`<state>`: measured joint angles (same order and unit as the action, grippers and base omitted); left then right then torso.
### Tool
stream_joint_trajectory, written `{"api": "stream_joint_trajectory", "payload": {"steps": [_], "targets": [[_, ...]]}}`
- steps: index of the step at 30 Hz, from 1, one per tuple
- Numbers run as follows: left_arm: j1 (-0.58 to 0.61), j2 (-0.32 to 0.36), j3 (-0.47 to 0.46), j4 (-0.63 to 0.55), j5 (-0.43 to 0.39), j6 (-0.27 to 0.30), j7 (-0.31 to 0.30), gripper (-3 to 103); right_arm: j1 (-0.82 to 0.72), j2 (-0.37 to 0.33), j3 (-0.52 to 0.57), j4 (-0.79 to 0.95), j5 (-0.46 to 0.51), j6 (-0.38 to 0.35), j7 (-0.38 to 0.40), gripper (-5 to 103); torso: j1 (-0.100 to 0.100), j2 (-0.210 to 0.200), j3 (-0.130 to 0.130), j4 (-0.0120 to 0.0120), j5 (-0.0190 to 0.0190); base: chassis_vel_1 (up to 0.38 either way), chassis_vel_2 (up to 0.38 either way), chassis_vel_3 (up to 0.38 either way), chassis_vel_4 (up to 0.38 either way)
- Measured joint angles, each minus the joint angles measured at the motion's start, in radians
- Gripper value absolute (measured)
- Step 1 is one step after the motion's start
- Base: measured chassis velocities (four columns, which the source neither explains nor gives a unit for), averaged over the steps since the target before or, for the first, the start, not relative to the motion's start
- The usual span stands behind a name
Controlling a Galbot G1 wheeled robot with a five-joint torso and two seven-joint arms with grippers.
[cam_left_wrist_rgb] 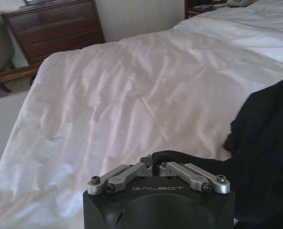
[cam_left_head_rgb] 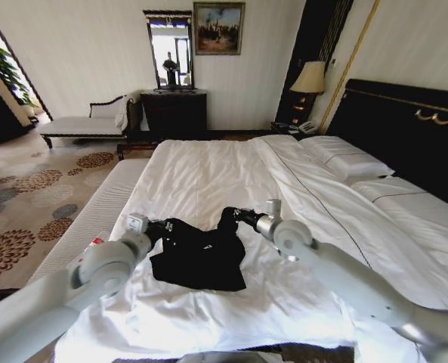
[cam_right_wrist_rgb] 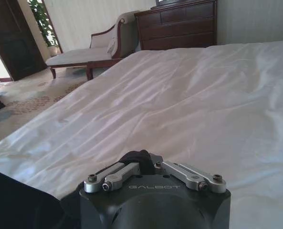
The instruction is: Fold the clothes on the bed.
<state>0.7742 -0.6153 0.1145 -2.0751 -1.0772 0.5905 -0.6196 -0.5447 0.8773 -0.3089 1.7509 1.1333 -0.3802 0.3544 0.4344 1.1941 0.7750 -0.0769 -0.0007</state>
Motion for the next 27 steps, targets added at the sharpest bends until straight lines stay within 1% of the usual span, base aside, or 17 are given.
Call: {"api": "stream_joint_trajectory", "payload": {"steps": [1,2,3,5,6,7,10,11,13,14,16,17,18,19,23,24,27], "targets": [[-0.016,-0.026,0.006,0.055,0.031,-0.01,0.022,2,0.014,0.022,-0.013,-0.057,-0.039,0.015,-0.011,0,0.0,0.0,0.0,0.0001,-0.0003,0.0,0.0,0.0,0.0],[-0.016,-0.026,0.006,0.055,0.031,-0.01,0.022,2,0.014,0.022,-0.013,-0.057,-0.039,0.015,-0.011,0,0.0,0.0,0.0,0.0001,-0.0003,0.0,0.0,0.0,0.0],[-0.034,-0.048,0.008,0.106,0.054,-0.017,0.035,2,0.027,0.039,-0.023,-0.103,-0.068,0.028,-0.018,0,0.0,0.0,0.0,0.0001,-0.0002,0.0,0.0,0.0,0.0],[-0.089,-0.117,0.009,0.232,0.09,-0.036,0.074,2,0.069,0.086,-0.043,-0.218,-0.123,0.054,-0.035,0,0.0,0.0,0.0,0.0001,0.0002,0.0,0.0,0.0,0.0],[-0.089,-0.117,0.009,0.232,0.09,-0.036,0.074,2,0.069,0.086,-0.043,-0.218,-0.123,0.054,-0.035,0,0.0,0.0,0.0,0.0001,0.0002,0.0,0.0,0.0,0.0],[-0.115,-0.15,0.009,0.29,0.102,-0.044,0.091,2,0.091,0.106,-0.049,-0.263,-0.138,0.064,-0.04,0,0.0,0.0,0.0,-0.0001,0.0,0.0,0.0,0.0,0.0],[-0.231,-0.272,0.032,0.5,0.137,-0.07,0.138,2,0.169,0.21,-0.053,-0.421,-0.185,0.106,-0.062,0,0.0,0.0,0.0,0.0002,0.0,0.0,0.0,0.0,0.0],[-0.231,-0.272,0.032,0.5,0.137,-0.07,0.138,2,0.169,0.21,-0.053,-0.421,-0.185,0.106,-0.062,0,0.0,0.0,0.0,0.0002,0.0,0.0,0.0,0.0,0.0],[-0.314,-0.356,0.048,0.643,0.171,-0.096,0.172,2,0.215,0.291,-0.051,-0.528,-0.218,0.134,-0.081,0,0.0,0.0,0.0,-0.0003,-0.0002,0.0,0.0,0.0,0.0],[-0.314,-0.356,0.048,0.643,0.171,-0.096,0.172,2,0.215,0.291,-0.051,-0.528,-0.218,0.134,-0.081,0,0.0,0.0,0.0,-0.0003,-0.0002,0.0,0.0,0.0,0.0],[-0.361,-0.403,0.053,0.749,0.2,-0.117,0.198,2,0.246,0.338,-0.05,-0.599,-0.232,0.145,-0.09,0,0.0,0.0,0.0,-0.0001,0.0002,0.0,0.0,0.0,0.0],[-0.406,-0.442,0.063,0.859,0.222,-0.144,0.224,2,0.27,0.373,-0.052,-0.666,-0.24,0.152,-0.097,0,0.0,0.0,0.0,0.0001,-0.0002,0.0,0.0,0.0,0.0],[-0.426,-0.459,0.07,0.907,0.238,-0.157,0.237,2,0.281,0.386,-0.055,-0.703,-0.241,0.154,-0.1,0,0.0,0.0,0.0,0.0003,0.0001,0.0,0.0,0.0,0.0],[-0.426,-0.459,0.07,0.907,0.238,-0.157,0.237,2,0.281,0.386,-0.055,-0.703,-0.241,0.154,-0.1,0,0.0,0.0,0.0,0.0003,0.0001,0.0,0.0,0.0,0.0],[-0.519,-0.54,0.096,1.12,0.3,-0.21,0.297,2,0.329,0.46,-0.038,-0.916,-0.274,0.182,-0.135,0,0.0,0.0,0.0,0.0001,0.0004,0.0,0.0,0.0,0.0],[-0.519,-0.54,0.096,1.12,0.3,-0.21,0.297,2,0.329,0.46,-0.038,-0.916,-0.274,0.182,-0.135,0,0.0,0.0,0.0,0.0001,0.0004,0.0,0.0,0.0,0.0],[-0.58,-0.629,0.077,1.269,0.356,-0.228,0.332,2,0.363,0.509,-0.013,-1.081,-0.331,0.223,-0.181,0,0.0,0.0,0.0,-0.0001,-0.0001,0.0,0.0,0.0,0.0]]}}
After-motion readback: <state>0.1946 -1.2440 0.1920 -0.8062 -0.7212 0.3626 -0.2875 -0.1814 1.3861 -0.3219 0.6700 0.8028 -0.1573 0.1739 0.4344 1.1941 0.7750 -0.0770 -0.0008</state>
